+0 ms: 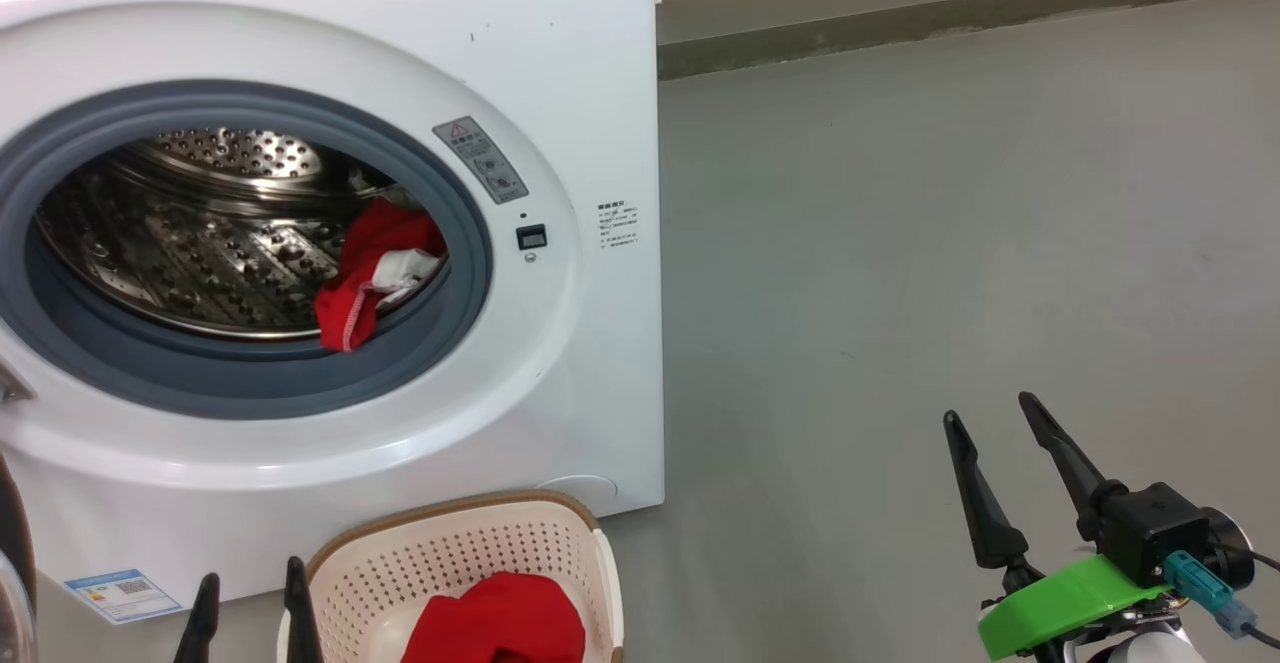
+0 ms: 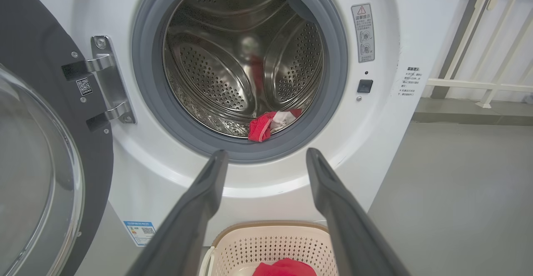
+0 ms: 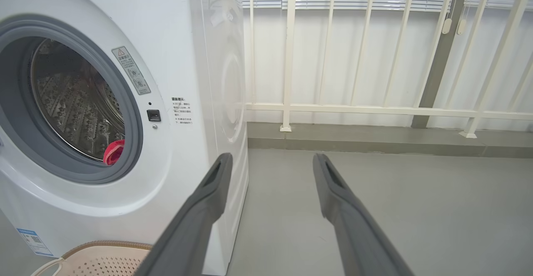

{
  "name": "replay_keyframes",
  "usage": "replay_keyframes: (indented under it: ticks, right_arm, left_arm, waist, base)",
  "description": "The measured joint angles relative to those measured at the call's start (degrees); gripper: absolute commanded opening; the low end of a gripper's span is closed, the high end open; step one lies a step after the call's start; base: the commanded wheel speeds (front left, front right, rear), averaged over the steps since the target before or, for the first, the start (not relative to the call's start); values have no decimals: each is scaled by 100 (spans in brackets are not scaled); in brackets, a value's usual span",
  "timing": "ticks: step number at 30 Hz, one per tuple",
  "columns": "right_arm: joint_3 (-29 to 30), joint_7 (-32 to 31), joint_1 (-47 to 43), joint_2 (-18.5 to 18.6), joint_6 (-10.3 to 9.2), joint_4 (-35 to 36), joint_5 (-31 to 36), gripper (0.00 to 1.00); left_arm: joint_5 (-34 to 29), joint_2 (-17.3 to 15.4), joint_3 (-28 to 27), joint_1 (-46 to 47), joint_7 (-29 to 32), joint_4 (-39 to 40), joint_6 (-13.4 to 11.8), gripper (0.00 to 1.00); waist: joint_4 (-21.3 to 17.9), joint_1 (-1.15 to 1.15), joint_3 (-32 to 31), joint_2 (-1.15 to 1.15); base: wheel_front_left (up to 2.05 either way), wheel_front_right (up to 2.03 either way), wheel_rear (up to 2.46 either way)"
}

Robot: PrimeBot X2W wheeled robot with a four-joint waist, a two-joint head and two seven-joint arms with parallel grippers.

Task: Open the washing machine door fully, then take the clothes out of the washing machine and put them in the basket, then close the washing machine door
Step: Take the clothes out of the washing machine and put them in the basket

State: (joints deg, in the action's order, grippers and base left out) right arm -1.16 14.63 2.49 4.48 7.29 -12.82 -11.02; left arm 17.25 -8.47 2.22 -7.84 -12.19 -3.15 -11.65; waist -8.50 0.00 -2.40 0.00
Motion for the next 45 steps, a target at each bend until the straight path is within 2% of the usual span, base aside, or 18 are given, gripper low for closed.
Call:
replay_keyframes:
  ticks: [23,35,45]
  right_arm:
    - [-146,0,2,30,0,115,-36,100]
    - [-156,0,326,98,0,366,-137,100]
    - [-257,0,796,183,0,486,-209,100]
  left_arm:
    - [79,-97,104,75,36,52,-38,100]
    - [89,-155,216,1438,76,-315,68,100]
    - [151,-138,277,3143,-9,-1332,309,100]
  waist:
    - [44,0,257,0]
    - [154,0,928,0]
    - [165,0,1745,0]
  base:
    - [0,0,0]
    - [0,0,0]
    - [0,0,0]
